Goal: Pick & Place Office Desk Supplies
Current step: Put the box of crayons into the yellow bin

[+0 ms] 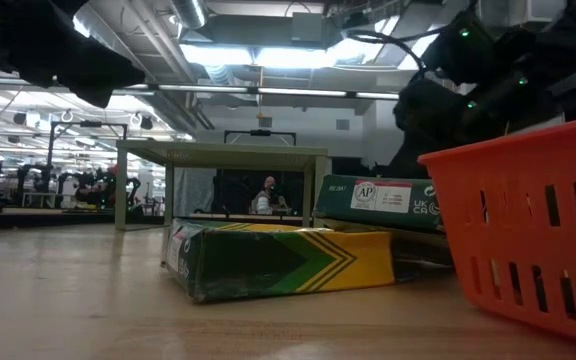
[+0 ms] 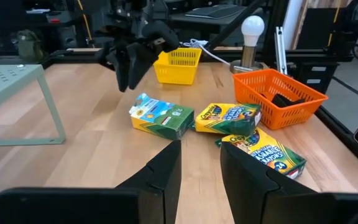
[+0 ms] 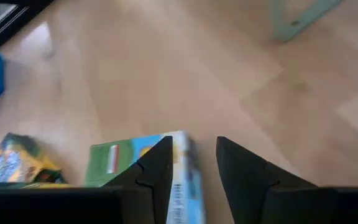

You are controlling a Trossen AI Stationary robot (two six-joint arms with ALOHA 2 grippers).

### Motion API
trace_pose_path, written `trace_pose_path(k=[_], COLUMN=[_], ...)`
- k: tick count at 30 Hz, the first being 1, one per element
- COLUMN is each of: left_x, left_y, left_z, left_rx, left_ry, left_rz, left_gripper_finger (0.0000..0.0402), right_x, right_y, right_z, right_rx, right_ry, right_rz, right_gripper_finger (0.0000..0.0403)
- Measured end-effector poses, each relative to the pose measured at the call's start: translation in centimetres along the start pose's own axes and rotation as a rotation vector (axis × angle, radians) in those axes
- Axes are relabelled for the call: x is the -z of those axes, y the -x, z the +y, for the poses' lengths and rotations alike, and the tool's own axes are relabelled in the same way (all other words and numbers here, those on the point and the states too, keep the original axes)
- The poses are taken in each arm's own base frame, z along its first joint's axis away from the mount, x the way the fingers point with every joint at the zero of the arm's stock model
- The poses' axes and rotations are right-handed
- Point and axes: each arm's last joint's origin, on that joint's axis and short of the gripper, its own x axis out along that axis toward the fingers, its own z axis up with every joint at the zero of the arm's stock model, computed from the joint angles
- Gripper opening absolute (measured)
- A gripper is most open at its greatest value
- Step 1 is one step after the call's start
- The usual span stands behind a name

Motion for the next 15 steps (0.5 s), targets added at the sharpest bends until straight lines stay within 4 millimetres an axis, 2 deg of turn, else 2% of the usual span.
trace_pose_path(k=[8, 15], left_x=[0.1, 0.1], left_y=[0.0, 0.0], left_z=[0.0, -0.1], left_rx=[0.009, 0.021], left_ry=[0.012, 0.027], left_rz=[0.008, 0.010], left_gripper_finger=[0.0110, 0.0110], right_x=[-0.1, -0.9], right_y=[-2.6, -3.1], right_z=[0.2, 0.5], right_rx=[0.035, 0.019], right_ry=[0.016, 0.054], right_rz=[0.158, 0.167], right_gripper_finger=[0.0120, 0.0118])
